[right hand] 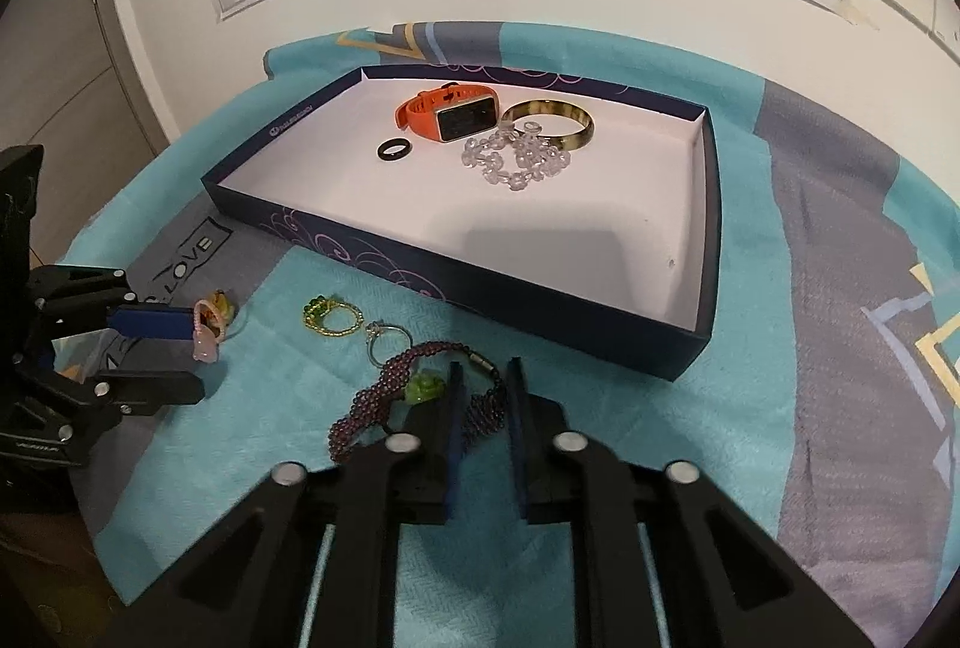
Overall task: Organize jewelry
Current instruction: 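Carry the dark beaded necklace toward the box with the right tool while the left tool grasps the pink charm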
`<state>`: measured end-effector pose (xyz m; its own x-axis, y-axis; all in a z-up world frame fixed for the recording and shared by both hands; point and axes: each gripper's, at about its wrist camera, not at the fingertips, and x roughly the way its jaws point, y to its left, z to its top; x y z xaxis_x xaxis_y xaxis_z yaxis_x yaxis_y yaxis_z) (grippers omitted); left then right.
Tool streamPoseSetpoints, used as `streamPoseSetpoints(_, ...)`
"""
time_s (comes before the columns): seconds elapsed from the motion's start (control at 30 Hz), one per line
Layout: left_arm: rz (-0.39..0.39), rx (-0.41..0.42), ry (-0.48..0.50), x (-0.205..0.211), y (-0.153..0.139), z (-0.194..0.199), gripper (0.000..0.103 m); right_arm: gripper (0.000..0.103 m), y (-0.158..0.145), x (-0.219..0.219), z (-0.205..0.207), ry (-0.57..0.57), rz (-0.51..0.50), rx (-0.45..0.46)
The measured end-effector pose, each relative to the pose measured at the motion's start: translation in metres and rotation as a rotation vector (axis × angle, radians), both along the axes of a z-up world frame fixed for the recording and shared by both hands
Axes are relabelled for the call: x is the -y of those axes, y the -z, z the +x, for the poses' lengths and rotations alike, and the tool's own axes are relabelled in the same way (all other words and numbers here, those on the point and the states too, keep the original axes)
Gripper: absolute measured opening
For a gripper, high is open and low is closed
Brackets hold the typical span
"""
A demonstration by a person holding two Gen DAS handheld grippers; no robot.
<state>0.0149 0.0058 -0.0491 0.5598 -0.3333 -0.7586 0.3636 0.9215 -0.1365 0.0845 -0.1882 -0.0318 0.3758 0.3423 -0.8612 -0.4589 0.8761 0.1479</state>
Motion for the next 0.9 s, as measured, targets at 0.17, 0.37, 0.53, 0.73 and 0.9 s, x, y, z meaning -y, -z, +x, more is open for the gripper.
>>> streamPoseSetpoints(0.17,0.004,-0.003,-0.010,-0.002,0.001,0.001,0.032,0.004,-0.007,0.007,-0.003,0.020,0.068,-0.008)
streamPoseSetpoints(0.37,0.008,-0.005,-0.030,-0.006,0.001,0.003,0.020,0.004,-0.028,0.004,-0.011,-0.003,0.128,0.029)
streamPoseSetpoints(0.53,0.017,0.003,-0.032,-0.005,0.001,0.001,0.020,0.004,-0.036,0.001,-0.016,-0.020,0.161,0.034)
streamPoseSetpoints(0.73,0.005,0.007,-0.032,-0.005,-0.001,-0.002,0.020,0.004,-0.043,0.000,-0.020,-0.026,0.182,0.044)
streamPoseSetpoints(0.9,-0.002,0.014,-0.030,-0.005,-0.004,-0.003,0.020,0.004,-0.053,-0.004,-0.022,-0.042,0.190,0.067)
